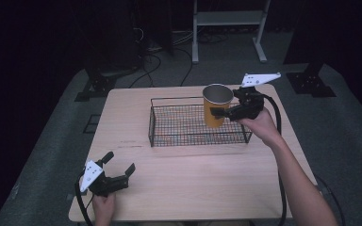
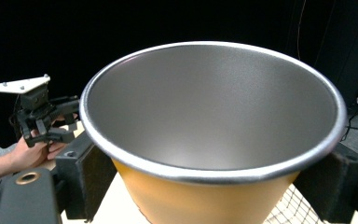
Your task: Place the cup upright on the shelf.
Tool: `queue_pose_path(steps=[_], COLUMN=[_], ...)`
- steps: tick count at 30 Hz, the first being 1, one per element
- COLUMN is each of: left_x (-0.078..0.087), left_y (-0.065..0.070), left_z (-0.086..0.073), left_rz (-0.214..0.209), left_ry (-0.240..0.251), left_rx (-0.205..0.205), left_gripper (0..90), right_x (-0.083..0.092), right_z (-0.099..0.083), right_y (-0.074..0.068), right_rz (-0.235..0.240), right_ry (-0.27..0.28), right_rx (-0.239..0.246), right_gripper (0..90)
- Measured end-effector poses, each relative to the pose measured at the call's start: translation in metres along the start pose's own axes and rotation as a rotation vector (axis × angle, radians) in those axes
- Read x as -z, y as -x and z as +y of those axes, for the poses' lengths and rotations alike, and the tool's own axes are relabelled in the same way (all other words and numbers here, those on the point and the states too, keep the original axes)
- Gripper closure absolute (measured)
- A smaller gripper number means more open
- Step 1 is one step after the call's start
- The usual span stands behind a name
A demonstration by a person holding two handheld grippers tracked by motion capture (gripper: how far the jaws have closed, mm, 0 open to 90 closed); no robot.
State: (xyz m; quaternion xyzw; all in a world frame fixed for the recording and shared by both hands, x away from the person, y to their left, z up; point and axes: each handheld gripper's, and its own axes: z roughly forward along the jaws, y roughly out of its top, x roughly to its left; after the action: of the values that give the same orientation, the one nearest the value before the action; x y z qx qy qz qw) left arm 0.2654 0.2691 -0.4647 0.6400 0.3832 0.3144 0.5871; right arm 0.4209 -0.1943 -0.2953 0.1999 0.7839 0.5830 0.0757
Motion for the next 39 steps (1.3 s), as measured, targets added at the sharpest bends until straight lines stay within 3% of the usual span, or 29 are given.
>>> queue_pose_path(steps=[13, 24, 39], left_x=[0.000, 0.000, 0.001], left_y=[0.000, 0.000, 0.000], left_z=[0.000, 0.000, 0.000], left_rz=[-0.003, -0.004, -0.005], left_ry=[-0.001, -0.001, 0.003], left_rx=[0.000, 0.000, 0.004], left_gripper=[1.6, 1.7, 1.6], right_x=[-0.025, -0.046, -0.062], right_z=[0.012, -0.002, -0.022], right_y=[0.012, 0.026, 0.042], right_rz=[0.003, -0.007, -0.047], right_ry=[0.013, 0.005, -0.007], right_rx=[-0.012, -0.060, -0.102], right_gripper=[14.4, 14.4, 14.4])
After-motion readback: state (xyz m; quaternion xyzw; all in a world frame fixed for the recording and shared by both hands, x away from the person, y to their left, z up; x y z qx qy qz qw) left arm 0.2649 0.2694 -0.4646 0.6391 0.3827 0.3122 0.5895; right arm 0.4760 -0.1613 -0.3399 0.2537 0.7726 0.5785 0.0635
